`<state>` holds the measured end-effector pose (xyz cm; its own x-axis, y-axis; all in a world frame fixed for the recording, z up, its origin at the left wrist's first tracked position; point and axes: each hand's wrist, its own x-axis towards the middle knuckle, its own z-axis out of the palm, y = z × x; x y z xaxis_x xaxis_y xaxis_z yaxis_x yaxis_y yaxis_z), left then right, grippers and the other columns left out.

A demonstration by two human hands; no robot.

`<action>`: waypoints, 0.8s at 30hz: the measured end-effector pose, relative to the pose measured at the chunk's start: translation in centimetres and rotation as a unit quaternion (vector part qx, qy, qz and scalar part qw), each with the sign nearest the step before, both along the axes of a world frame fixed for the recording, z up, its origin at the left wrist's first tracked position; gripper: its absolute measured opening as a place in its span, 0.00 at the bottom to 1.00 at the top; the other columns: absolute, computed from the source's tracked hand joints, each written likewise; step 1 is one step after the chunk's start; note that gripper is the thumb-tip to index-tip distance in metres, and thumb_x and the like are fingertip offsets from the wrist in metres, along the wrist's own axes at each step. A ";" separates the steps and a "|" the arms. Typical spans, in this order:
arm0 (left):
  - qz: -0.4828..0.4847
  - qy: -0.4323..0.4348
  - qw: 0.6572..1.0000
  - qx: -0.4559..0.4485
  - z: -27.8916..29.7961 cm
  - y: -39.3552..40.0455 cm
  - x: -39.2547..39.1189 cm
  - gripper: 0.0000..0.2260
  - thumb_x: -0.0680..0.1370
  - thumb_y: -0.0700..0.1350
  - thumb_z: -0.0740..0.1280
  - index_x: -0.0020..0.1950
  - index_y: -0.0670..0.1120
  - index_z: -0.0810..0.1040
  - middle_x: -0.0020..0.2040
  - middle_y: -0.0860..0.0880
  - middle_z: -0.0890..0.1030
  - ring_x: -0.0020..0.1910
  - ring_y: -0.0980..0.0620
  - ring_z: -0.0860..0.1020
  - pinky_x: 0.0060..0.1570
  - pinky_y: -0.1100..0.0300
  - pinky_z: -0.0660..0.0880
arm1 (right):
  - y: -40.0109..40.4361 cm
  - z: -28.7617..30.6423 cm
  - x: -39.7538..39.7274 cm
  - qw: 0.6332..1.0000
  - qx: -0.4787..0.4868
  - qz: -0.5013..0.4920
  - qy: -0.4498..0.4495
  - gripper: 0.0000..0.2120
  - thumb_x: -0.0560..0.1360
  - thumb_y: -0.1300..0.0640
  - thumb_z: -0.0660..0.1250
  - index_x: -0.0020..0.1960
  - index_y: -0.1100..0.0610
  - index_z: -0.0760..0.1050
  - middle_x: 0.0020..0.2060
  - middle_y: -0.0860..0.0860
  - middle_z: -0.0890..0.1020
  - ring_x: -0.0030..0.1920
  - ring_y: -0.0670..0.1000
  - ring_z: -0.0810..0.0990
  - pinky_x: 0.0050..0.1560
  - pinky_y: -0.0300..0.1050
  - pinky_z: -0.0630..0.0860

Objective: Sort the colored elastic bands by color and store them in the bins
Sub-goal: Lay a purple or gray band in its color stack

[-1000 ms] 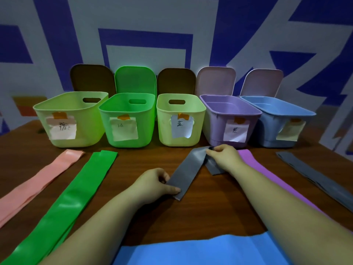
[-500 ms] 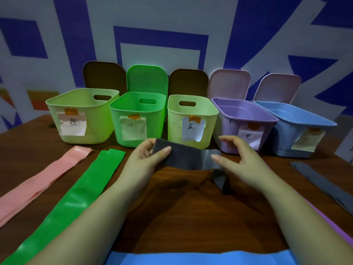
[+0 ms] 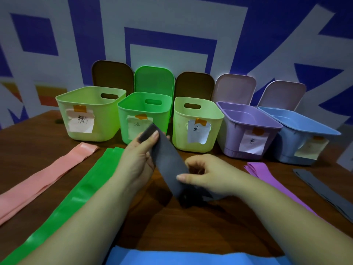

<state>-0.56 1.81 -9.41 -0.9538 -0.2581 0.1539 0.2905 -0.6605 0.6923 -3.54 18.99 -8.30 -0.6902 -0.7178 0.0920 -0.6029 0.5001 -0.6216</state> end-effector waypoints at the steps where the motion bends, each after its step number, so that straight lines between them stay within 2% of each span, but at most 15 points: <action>1: 0.002 -0.002 1.000 0.008 0.1 -0.1 0.0 0.04 0.77 0.35 0.61 0.48 0.41 0.75 0.34 0.47 0.83 0.36 0.55 0.83 0.35 0.64 0.79 | 0.1 0.1 -0.1 1.000 0.015 -0.007 -0.005 0.17 0.72 0.44 0.69 0.41 0.60 0.75 0.35 0.56 0.78 0.37 0.46 0.73 0.43 0.52 0.74; 2: 0.006 -0.003 1.000 0.012 0.0 -0.1 0.0 0.04 0.77 0.35 0.61 0.48 0.41 0.74 0.34 0.47 0.84 0.37 0.55 0.83 0.35 0.63 0.79 | 0.3 0.3 -0.3 0.999 0.036 -0.016 -0.015 0.16 0.73 0.44 0.69 0.41 0.58 0.77 0.36 0.53 0.79 0.38 0.45 0.74 0.45 0.51 0.75; 5: 0.024 -0.003 0.999 0.031 0.1 -0.4 -0.1 0.04 0.78 0.35 0.61 0.47 0.41 0.74 0.34 0.46 0.83 0.36 0.55 0.83 0.36 0.63 0.80 | 0.4 0.9 -0.4 0.990 0.115 -0.051 -0.065 0.14 0.70 0.41 0.70 0.37 0.52 0.77 0.35 0.47 0.80 0.38 0.46 0.78 0.42 0.45 0.75; 8: 0.053 -0.011 0.997 0.060 0.0 -1.1 -0.5 0.04 0.78 0.35 0.61 0.50 0.41 0.74 0.35 0.46 0.84 0.36 0.55 0.83 0.37 0.63 0.80 | -0.2 1.4 0.0 0.988 0.155 -0.028 0.009 0.17 0.69 0.39 0.70 0.43 0.53 0.79 0.42 0.49 0.79 0.46 0.49 0.78 0.48 0.46 0.75; 9: 0.063 -0.016 0.995 0.072 0.0 -1.5 -0.6 0.04 0.78 0.36 0.61 0.51 0.41 0.74 0.37 0.46 0.83 0.36 0.55 0.83 0.37 0.62 0.80 | -0.5 1.6 0.2 0.989 0.149 -0.018 0.020 0.18 0.69 0.39 0.70 0.45 0.55 0.79 0.42 0.50 0.80 0.46 0.50 0.78 0.47 0.47 0.75; 10: 0.070 -0.021 0.993 0.090 0.0 -1.9 -0.8 0.04 0.78 0.36 0.62 0.51 0.42 0.73 0.39 0.45 0.83 0.36 0.55 0.83 0.37 0.62 0.80 | -0.8 2.0 0.4 0.990 0.136 -0.018 0.014 0.18 0.70 0.41 0.70 0.45 0.56 0.79 0.39 0.50 0.80 0.41 0.48 0.78 0.43 0.46 0.74; 12: 0.080 -0.028 0.989 0.121 -0.1 -2.6 -1.2 0.03 0.78 0.36 0.62 0.51 0.42 0.73 0.44 0.42 0.82 0.37 0.53 0.83 0.39 0.59 0.81 | -1.1 2.9 0.8 0.993 0.113 -0.025 0.001 0.16 0.70 0.43 0.71 0.42 0.56 0.78 0.31 0.47 0.76 0.32 0.43 0.73 0.34 0.40 0.68; 13: 0.083 -0.030 0.987 0.131 0.0 -2.9 -1.3 0.03 0.78 0.36 0.62 0.51 0.42 0.72 0.46 0.42 0.81 0.37 0.53 0.83 0.40 0.58 0.81 | -1.3 3.2 0.9 0.994 0.109 -0.023 -0.003 0.15 0.70 0.44 0.71 0.42 0.57 0.77 0.31 0.49 0.76 0.31 0.43 0.72 0.34 0.39 0.67; 16: 0.095 -0.033 0.986 0.134 -0.3 -3.8 -1.8 0.05 0.79 0.37 0.62 0.54 0.41 0.73 0.46 0.43 0.81 0.38 0.53 0.83 0.41 0.57 0.80 | -1.1 3.3 0.6 0.989 0.134 -0.026 -0.049 0.18 0.71 0.45 0.71 0.49 0.59 0.79 0.42 0.54 0.84 0.41 0.50 0.82 0.44 0.47 0.76; 17: 0.099 -0.033 0.985 0.134 -0.5 -4.2 -2.1 0.08 0.79 0.37 0.61 0.58 0.40 0.72 0.46 0.43 0.81 0.38 0.53 0.83 0.39 0.58 0.81 | -0.8 3.2 0.5 0.985 0.154 -0.037 -0.068 0.18 0.72 0.44 0.70 0.51 0.58 0.79 0.45 0.53 0.85 0.45 0.51 0.83 0.48 0.47 0.77; 20: 0.108 -0.047 0.980 0.160 -1.3 -5.6 -3.0 0.16 0.79 0.39 0.62 0.66 0.36 0.69 0.49 0.43 0.80 0.39 0.53 0.83 0.35 0.59 0.80 | 0.5 2.6 0.3 0.972 0.182 -0.061 -0.132 0.17 0.75 0.46 0.67 0.53 0.60 0.79 0.47 0.55 0.85 0.47 0.51 0.83 0.53 0.47 0.77; 22: 0.116 -0.065 0.976 0.174 -1.7 -6.4 -3.4 0.18 0.80 0.40 0.62 0.69 0.37 0.68 0.53 0.43 0.79 0.40 0.53 0.83 0.35 0.59 0.80 | 1.4 2.0 0.4 0.967 0.168 -0.060 -0.182 0.10 0.75 0.51 0.68 0.50 0.57 0.80 0.47 0.53 0.85 0.50 0.53 0.83 0.56 0.48 0.78; 24: 0.113 -0.084 0.974 0.175 -2.2 -6.9 -3.7 0.18 0.80 0.42 0.62 0.68 0.38 0.69 0.56 0.43 0.79 0.44 0.52 0.82 0.42 0.55 0.81 | 2.4 1.6 0.6 0.963 0.158 -0.048 -0.214 0.03 0.75 0.56 0.68 0.47 0.52 0.80 0.45 0.48 0.85 0.48 0.49 0.83 0.52 0.42 0.78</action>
